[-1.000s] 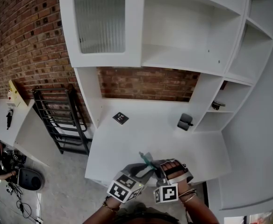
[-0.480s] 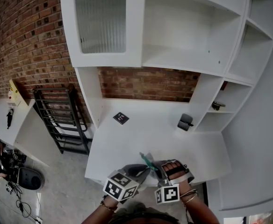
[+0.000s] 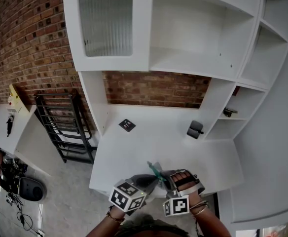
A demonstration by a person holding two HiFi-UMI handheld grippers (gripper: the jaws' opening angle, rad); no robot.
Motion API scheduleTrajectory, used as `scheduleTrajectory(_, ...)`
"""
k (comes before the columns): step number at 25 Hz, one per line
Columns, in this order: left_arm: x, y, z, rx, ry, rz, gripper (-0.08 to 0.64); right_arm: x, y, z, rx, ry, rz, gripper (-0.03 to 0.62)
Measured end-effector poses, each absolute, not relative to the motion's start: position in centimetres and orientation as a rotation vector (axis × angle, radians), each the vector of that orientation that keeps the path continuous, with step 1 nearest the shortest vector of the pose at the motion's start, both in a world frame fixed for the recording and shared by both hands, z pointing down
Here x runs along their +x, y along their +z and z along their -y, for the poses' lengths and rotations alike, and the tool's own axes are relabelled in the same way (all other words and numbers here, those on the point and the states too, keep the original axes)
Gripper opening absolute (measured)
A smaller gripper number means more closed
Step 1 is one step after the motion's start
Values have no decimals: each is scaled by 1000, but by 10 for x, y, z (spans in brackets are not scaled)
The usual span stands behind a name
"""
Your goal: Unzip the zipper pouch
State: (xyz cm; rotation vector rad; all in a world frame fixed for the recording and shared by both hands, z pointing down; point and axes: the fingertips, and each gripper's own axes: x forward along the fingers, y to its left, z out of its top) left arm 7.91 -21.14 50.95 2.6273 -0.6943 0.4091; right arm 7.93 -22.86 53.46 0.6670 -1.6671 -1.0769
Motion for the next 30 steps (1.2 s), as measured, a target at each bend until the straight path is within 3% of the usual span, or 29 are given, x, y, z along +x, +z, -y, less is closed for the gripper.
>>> scheduleTrajectory(30,74,521,214,2491,304,625,3,79,543,225,661,-1066,1649,9)
